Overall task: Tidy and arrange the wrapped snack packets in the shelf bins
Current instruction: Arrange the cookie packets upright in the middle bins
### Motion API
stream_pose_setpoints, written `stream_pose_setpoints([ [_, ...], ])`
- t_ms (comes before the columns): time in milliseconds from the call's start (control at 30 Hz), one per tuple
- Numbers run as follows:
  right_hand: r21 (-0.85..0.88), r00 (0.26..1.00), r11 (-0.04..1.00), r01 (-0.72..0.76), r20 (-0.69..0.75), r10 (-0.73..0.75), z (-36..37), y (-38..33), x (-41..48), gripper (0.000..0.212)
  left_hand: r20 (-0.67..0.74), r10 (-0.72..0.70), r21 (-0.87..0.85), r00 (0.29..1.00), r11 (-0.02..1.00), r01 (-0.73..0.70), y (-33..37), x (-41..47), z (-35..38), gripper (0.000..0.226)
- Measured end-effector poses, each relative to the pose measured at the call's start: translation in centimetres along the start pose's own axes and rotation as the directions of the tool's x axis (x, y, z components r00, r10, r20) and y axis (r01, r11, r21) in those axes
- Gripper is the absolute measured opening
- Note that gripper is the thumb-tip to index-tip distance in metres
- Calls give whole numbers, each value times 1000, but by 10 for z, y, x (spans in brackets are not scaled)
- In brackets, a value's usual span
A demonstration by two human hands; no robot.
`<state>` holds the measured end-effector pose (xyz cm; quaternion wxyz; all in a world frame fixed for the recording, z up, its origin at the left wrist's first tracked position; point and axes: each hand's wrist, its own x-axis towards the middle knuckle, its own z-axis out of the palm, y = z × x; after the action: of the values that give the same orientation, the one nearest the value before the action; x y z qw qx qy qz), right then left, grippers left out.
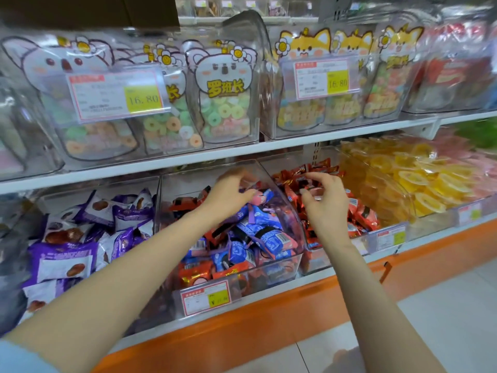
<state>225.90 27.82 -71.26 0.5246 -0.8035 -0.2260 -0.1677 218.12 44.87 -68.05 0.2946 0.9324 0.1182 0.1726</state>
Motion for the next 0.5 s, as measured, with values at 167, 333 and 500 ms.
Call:
stream_pose_setpoints([
  [167,62,964,985,161,203,-170,26,-24,-20,27,42,-15,43,999,999,13,-32,-42,-25,16],
  [333,101,923,982,161,338,-186,39,-37,-34,24,403,-183,380,897,925,18,-57,-72,-26,31],
  [500,47,874,983,178,451,-181,45,-41,-43,19,573,-384,656,724,744,-125,-59,-75,-9,47],
])
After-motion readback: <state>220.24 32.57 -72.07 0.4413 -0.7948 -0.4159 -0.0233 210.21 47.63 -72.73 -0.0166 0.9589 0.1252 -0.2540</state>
